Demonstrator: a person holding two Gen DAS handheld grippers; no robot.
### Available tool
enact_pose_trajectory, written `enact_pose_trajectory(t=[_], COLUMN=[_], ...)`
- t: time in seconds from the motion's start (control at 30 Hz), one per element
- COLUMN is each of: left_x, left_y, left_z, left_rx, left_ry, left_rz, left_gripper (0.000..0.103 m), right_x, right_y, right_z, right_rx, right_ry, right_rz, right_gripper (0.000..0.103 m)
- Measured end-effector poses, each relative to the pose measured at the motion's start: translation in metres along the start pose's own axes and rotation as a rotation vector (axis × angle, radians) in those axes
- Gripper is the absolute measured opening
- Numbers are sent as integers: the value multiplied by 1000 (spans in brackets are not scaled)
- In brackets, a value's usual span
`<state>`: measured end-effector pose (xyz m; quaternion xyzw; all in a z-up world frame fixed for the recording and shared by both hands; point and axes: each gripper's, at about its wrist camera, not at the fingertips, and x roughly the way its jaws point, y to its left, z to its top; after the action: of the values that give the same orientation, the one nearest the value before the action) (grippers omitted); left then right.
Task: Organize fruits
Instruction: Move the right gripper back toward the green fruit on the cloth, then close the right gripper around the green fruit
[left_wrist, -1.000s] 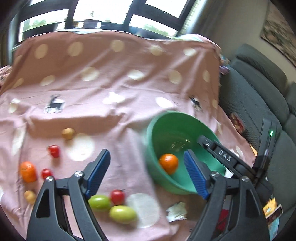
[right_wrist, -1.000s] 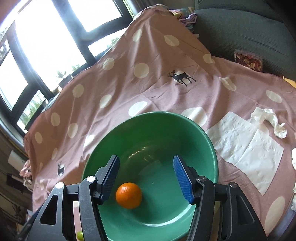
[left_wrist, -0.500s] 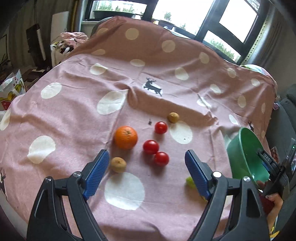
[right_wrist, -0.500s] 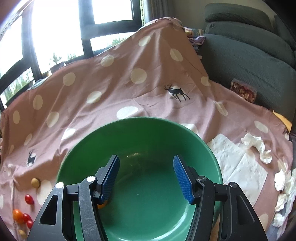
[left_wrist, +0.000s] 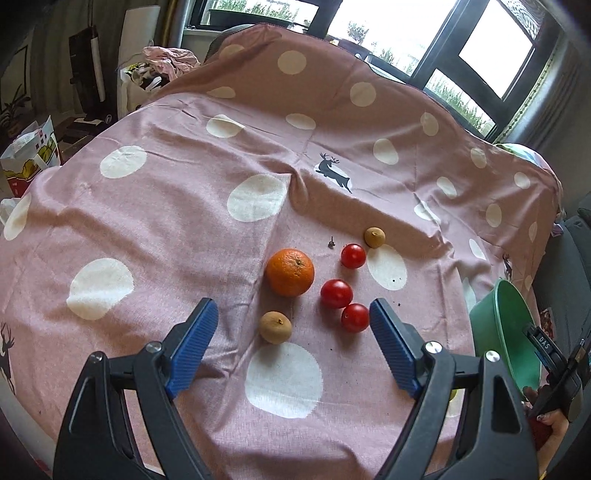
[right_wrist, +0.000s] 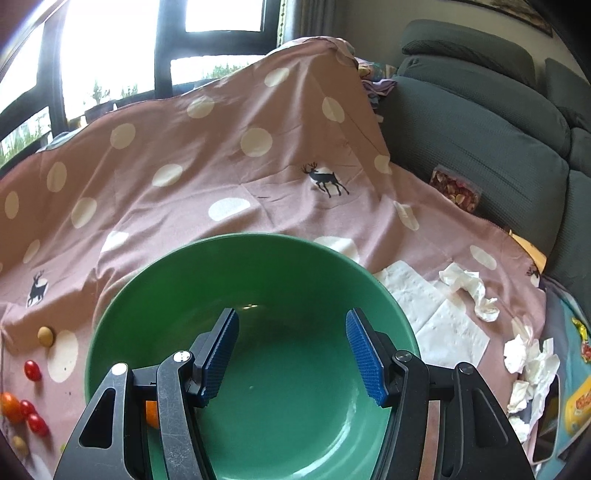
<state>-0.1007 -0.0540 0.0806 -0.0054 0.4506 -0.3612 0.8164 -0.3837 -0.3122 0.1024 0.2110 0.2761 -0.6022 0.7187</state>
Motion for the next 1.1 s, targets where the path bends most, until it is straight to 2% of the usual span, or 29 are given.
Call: enact_pose_trajectory(t=[0.17, 0.3, 0.37, 0.5, 0.57, 0.7, 0.83, 0.93, 1.03, 1.1], left_x=[0, 3, 5, 13, 18, 28, 43, 52, 56, 57], left_y=[-5, -12, -15, -23, -29, -42, -51, -55, -59, -61], left_z=[-2, -6, -8, -14, -17, -25, -30, -33, -35, -36], left_rx=[20, 47, 64, 86, 94, 121, 108, 92, 91, 95], left_ry=[28, 58, 73, 114, 133, 184, 233, 268, 275, 278], left_rz=[-48, -77, -82, -125, -156, -219, -270, -299, -314, -335], left_gripper=[84, 84, 83, 82, 80, 76, 65, 55, 48, 47], right_x=[-33, -57, -62, -55, -52, -47, -36, -29, -22, -16], right_y=[5, 18, 29, 59, 74, 100, 116, 121, 123, 122], right_z=[1, 1, -2, -13, -19, -33, -45, -51, -54, -56], right_rx=[-4, -19, -40, -61, -72, -117, -126, -133, -135, -134], right_ry=[-44, -26, 15, 177, 242, 319, 396, 429, 452, 471], right_rz=[79, 287, 394, 602, 664, 726, 753, 736, 710, 687], right_gripper=[61, 61, 61, 61, 61, 61, 61, 49, 48, 48])
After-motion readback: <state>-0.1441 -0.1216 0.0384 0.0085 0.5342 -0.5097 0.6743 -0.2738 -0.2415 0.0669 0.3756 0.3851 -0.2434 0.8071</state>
